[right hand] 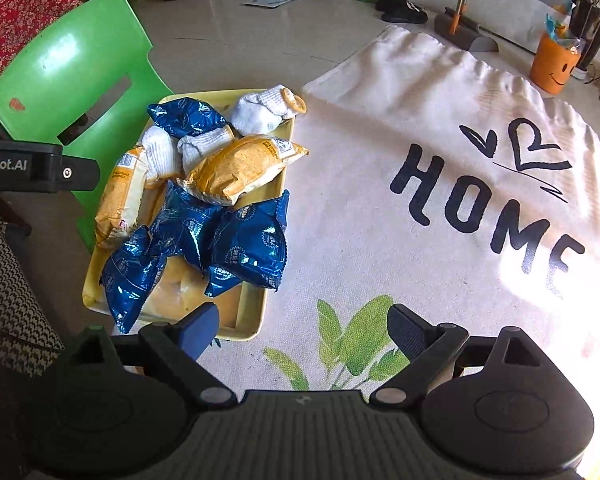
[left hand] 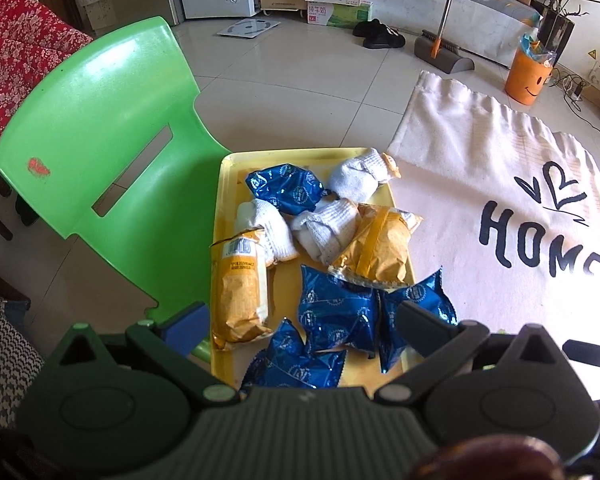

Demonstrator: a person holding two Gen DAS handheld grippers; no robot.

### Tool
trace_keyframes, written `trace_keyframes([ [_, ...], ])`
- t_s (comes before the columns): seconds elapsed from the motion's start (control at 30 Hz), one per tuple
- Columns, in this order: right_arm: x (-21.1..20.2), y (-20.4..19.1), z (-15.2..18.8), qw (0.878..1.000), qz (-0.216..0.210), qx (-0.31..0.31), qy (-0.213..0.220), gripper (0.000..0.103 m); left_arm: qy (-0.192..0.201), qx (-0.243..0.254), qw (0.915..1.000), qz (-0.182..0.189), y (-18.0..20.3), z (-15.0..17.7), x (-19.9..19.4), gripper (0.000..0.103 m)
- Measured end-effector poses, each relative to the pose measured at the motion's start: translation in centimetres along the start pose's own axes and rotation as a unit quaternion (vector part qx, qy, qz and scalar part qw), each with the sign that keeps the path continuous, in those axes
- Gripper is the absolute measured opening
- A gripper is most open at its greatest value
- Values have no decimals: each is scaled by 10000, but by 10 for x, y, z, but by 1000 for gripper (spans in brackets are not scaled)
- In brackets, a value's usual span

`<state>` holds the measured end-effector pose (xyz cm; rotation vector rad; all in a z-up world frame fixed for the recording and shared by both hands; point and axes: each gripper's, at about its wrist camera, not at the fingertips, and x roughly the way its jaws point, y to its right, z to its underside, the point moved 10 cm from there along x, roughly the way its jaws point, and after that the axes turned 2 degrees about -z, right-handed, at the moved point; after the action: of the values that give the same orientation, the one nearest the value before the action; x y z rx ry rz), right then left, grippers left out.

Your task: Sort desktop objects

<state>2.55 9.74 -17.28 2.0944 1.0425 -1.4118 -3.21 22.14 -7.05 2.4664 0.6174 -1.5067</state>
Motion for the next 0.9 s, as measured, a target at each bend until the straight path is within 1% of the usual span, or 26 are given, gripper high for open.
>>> trace_keyframes([
  [0.07,3,2,0,10000,34,-29,-25,91,-50,101,9999,-35,4,3,2,102],
  [0.23,12,11,-7,9999,54,147,-34,91,-91,303,9993,-207,7,5,6,102],
  [0.37,16,16,-17,9996,180,214,37,91,-121,278,9993,-218,7,4,8,102],
  [0.47,19,14,-26,9995,85,266,121,92,-168,223,9995,-169,8,4,9,102],
  [0.53,23,11,-29,9998,42,178,69,93,-198,208,9994,-183,9,5,10,102],
  [0.6,28,12,-32,9999,99,63,26,94,-233,191,9993,-237,8,6,12,102],
  [0.67,31,14,-34,9998,157,85,11,94,-281,167,9991,-286,7,7,13,102],
  [0.77,35,12,-39,9999,38,93,-59,94,-331,157,9988,-312,7,9,15,102],
  [0.9,38,11,-44,9999,106,45,-37,94,-313,255,9985,-373,10,10,15,102],
])
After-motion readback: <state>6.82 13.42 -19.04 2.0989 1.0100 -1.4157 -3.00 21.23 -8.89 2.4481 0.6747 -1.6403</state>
